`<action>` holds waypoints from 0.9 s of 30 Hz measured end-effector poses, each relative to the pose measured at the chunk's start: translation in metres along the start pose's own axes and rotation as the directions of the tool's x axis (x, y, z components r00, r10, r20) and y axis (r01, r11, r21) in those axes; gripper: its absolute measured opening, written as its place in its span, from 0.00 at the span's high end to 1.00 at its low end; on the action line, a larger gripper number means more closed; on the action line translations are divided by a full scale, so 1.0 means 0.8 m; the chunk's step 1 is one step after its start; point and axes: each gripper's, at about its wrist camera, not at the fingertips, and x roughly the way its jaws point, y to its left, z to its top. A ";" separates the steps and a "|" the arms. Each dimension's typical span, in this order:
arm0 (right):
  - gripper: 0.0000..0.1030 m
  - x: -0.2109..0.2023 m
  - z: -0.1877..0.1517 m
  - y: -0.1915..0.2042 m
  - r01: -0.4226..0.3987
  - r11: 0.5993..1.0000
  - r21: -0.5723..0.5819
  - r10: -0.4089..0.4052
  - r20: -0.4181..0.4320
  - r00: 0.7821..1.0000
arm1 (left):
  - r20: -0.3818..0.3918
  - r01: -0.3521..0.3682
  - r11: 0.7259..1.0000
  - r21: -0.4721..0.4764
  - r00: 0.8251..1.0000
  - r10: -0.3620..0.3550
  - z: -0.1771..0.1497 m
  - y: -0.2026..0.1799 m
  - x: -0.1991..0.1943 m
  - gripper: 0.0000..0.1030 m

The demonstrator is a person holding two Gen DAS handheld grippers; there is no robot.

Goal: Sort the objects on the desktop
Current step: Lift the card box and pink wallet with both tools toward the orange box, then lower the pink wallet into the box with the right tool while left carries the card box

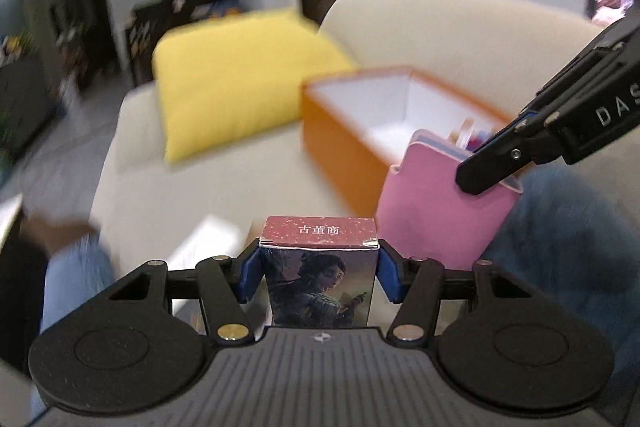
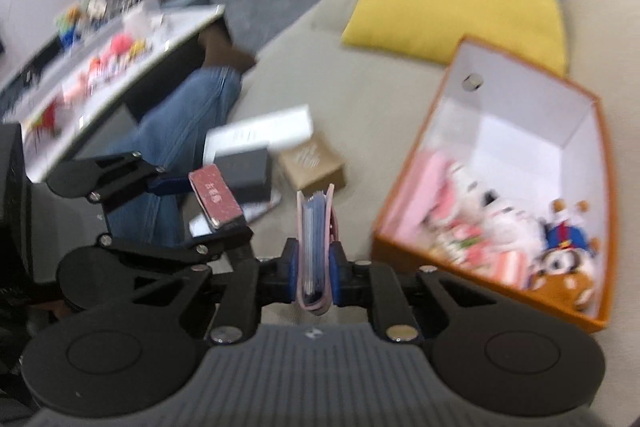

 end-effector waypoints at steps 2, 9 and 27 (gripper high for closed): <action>0.85 -0.028 0.010 -0.015 -0.006 0.999 0.041 0.004 0.049 0.999 | 0.057 0.025 0.999 0.033 0.998 -0.026 0.027 -0.004 0.000 0.35; 0.85 -0.098 0.055 -0.071 0.120 0.986 0.116 -0.138 0.169 0.976 | 0.189 0.106 0.979 0.172 0.972 -0.138 0.128 -0.028 0.039 0.35; 0.85 0.011 0.126 -0.255 0.325 0.906 0.272 -0.349 0.042 0.936 | 0.135 0.254 0.901 0.353 0.939 -0.317 0.203 -0.064 0.296 0.35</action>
